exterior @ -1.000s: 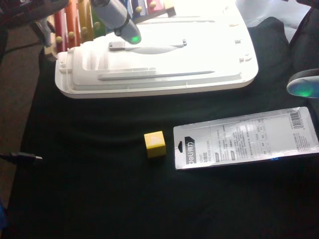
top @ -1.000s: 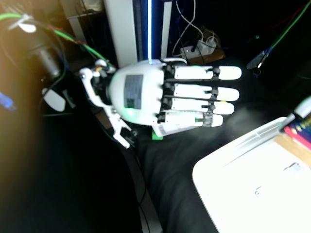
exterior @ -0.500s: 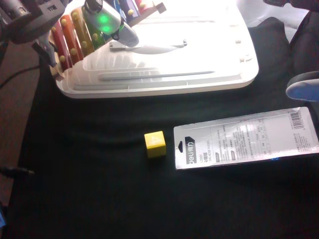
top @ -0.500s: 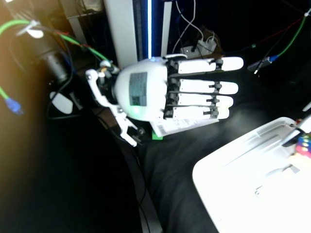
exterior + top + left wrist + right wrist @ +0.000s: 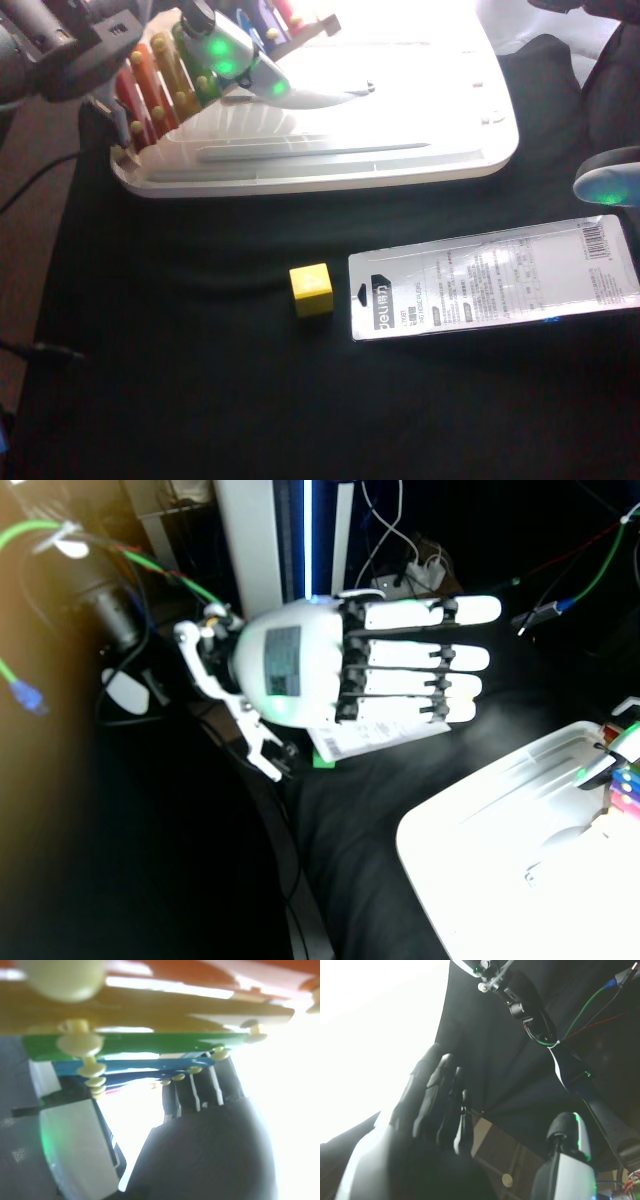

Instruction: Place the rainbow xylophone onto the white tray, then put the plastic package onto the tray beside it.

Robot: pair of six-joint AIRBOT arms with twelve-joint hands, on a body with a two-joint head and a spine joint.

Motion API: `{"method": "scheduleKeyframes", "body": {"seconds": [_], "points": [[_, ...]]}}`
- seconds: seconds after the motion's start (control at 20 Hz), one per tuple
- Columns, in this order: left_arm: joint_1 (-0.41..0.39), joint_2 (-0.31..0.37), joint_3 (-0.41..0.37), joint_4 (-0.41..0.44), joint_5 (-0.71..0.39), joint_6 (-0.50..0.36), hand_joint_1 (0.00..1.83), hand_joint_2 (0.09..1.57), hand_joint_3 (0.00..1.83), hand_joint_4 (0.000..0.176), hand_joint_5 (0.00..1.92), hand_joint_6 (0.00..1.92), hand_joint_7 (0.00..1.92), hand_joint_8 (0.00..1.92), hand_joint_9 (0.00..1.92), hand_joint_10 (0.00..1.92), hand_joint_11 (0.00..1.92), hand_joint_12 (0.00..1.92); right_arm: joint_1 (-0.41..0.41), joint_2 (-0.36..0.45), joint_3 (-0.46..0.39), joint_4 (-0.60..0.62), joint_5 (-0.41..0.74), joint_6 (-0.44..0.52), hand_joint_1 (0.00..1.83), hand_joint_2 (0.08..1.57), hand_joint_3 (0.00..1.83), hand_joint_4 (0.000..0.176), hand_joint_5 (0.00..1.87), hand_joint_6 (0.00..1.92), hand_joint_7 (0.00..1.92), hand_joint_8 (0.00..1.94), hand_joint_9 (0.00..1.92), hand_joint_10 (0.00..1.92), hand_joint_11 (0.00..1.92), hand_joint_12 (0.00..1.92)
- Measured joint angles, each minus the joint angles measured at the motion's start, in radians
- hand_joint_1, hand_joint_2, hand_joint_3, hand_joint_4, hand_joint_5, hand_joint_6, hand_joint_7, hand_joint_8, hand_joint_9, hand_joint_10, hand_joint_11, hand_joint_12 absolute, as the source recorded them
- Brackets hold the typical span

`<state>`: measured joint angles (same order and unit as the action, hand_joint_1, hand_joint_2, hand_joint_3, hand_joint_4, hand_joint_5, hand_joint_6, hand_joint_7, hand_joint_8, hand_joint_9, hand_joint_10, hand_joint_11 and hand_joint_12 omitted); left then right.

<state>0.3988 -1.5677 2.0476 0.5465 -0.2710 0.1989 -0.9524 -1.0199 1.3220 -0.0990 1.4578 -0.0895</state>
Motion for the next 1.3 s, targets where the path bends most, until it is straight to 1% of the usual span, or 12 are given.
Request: {"method": "scheduleKeyframes", "body": {"seconds": [0.1,0.2,0.25,0.4,0.5,0.55,0.6,0.65,0.75,0.8,0.9,1.3], "points": [[0.000,-0.012,0.001,0.002,-0.004,-0.002,1.33,1.16,0.00,0.000,0.76,0.25,0.84,1.23,0.67,0.82,0.42,1.29,0.000,0.000,0.000,0.000,0.002,0.000,0.84,0.77,0.00,0.089,0.26,0.00,0.48,0.00,0.50,0.00,0.35,0.37],[-0.004,-0.013,0.001,0.002,-0.012,-0.005,1.34,1.16,0.00,0.000,0.76,0.26,0.85,1.22,0.70,0.76,0.50,1.20,0.000,0.000,0.000,0.001,0.003,0.000,0.84,0.76,0.00,0.100,0.26,0.00,0.49,0.01,0.50,0.00,0.34,0.37],[-0.006,-0.013,0.001,0.002,-0.011,-0.005,1.33,1.16,0.00,0.000,0.75,0.27,0.85,1.22,0.69,0.76,0.53,1.20,0.000,0.000,0.000,0.001,0.003,0.000,0.86,0.77,0.00,0.091,0.26,0.00,0.48,0.00,0.49,0.00,0.33,0.36],[-0.007,-0.014,0.009,0.006,-0.014,-0.005,1.33,1.16,0.00,0.000,0.75,0.27,0.85,1.22,0.71,0.83,0.56,1.29,0.000,0.000,0.000,0.000,0.003,0.000,0.86,0.79,0.01,0.094,0.25,0.00,0.45,0.00,0.47,0.00,0.30,0.34],[-0.007,-0.020,0.023,0.007,-0.014,-0.013,1.33,1.17,0.00,0.000,0.71,0.31,0.83,1.24,0.69,0.78,0.53,1.28,0.000,0.000,0.000,0.000,0.004,0.000,0.84,0.79,0.01,0.086,0.24,0.00,0.45,0.00,0.47,0.00,0.31,0.34],[-0.007,-0.020,0.024,0.007,-0.017,-0.019,1.21,1.12,0.00,0.000,0.69,0.33,0.71,0.84,0.71,0.76,0.57,1.30,0.000,0.000,0.000,0.000,0.005,0.001,0.85,0.79,0.01,0.083,0.24,0.00,0.45,0.00,0.47,0.00,0.31,0.34],[-0.007,-0.021,0.024,0.007,-0.018,-0.019,1.18,1.11,0.00,0.000,0.68,0.35,0.74,0.61,0.69,0.67,0.50,1.28,0.000,0.000,0.000,0.000,0.005,0.000,0.87,0.79,0.00,0.088,0.24,0.00,0.45,0.00,0.47,0.00,0.31,0.34],[-0.007,-0.024,0.024,0.011,-0.017,-0.019,1.15,1.10,0.00,0.000,0.67,0.28,0.81,0.44,0.68,0.45,0.24,1.17,0.000,0.000,0.000,0.000,0.006,0.001,0.87,0.79,0.01,0.092,0.24,0.00,0.45,0.00,0.48,0.00,0.31,0.34],[-0.006,-0.026,0.024,0.014,-0.019,-0.027,1.13,1.06,0.00,0.000,0.62,0.07,0.79,0.10,0.77,0.12,0.45,0.79,0.000,0.000,0.000,-0.003,0.010,0.001,0.88,0.78,0.00,0.091,0.27,0.00,0.47,0.00,0.50,0.00,0.35,0.29],[-0.006,-0.025,0.024,0.014,-0.021,-0.029,1.12,1.05,0.00,0.000,0.61,0.02,0.75,0.02,0.75,0.04,0.41,0.65,0.000,0.000,0.000,-0.002,0.011,0.001,0.87,0.79,0.00,0.079,0.26,0.00,0.47,0.00,0.50,0.00,0.36,0.28],[-0.004,-0.025,0.024,0.016,-0.024,-0.031,1.08,1.00,0.00,0.000,0.50,0.00,0.55,0.00,0.59,0.00,0.41,0.35,0.000,0.000,0.000,-0.002,0.011,0.001,0.87,0.80,0.01,0.072,0.27,0.00,0.48,0.00,0.51,0.00,0.38,0.29],[0.005,-0.026,0.024,0.024,-0.025,-0.032,1.03,0.92,0.00,0.000,0.30,0.00,0.39,0.00,0.38,0.00,0.26,0.17,0.000,0.000,0.000,-0.002,0.011,0.001,0.88,0.81,0.01,0.083,0.27,0.00,0.48,0.00,0.49,0.00,0.38,0.28]]}}
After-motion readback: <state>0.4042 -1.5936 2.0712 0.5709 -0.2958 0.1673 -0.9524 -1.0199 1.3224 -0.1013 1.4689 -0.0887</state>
